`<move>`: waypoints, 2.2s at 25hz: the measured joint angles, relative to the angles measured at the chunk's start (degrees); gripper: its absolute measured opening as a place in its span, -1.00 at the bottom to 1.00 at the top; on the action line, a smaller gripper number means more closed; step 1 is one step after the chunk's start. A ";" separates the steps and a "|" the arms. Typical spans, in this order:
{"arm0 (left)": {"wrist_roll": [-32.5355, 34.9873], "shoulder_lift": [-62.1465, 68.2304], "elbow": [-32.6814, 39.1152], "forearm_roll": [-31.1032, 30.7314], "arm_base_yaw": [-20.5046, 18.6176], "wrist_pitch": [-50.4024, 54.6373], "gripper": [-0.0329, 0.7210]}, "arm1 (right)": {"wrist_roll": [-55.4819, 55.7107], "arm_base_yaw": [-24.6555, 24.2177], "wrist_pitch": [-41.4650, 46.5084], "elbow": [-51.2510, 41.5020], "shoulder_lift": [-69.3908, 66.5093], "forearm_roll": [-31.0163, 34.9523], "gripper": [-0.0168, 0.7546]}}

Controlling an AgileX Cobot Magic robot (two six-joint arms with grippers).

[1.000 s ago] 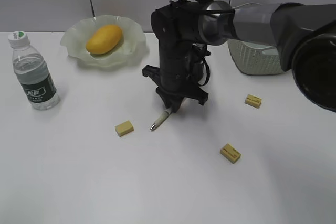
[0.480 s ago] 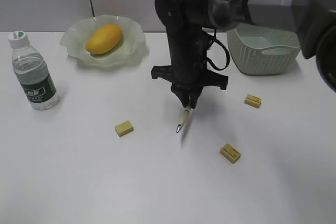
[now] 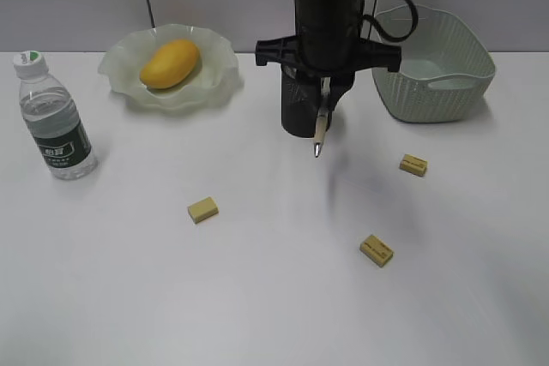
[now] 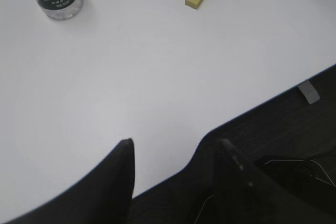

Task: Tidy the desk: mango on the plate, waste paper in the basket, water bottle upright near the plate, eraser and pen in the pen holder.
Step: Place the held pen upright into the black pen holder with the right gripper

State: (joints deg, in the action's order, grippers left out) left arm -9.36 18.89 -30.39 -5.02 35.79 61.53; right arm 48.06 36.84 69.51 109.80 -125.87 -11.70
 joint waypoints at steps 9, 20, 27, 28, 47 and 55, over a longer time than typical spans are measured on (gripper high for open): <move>0.00 0.00 0.00 0.00 0.00 0.00 0.08 | -3.34 -5.05 -13.56 1.81 2.96 -3.30 -0.64; 0.00 0.00 0.00 0.00 0.00 0.00 0.08 | -3.77 -5.52 -38.73 1.94 2.82 -20.69 -0.64; 0.00 0.00 0.00 0.00 0.00 0.00 0.08 | -4.00 -5.39 -38.93 1.76 -0.84 -22.81 -0.64; 0.00 0.00 0.00 0.00 0.00 0.00 0.08 | -4.02 -5.27 -38.59 1.76 -1.36 -22.87 -0.64; 0.00 0.00 0.00 0.00 0.00 0.00 0.08 | 5.84 -3.65 -45.91 -6.63 -2.61 -35.97 -0.63; 0.00 0.00 0.00 0.00 0.00 0.00 0.08 | 8.27 -3.53 -48.24 -11.33 -2.23 -39.00 -0.62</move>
State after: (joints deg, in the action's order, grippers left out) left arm -9.36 18.89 -30.39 -5.02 35.79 61.53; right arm 56.33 33.30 21.28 98.47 -128.10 -50.71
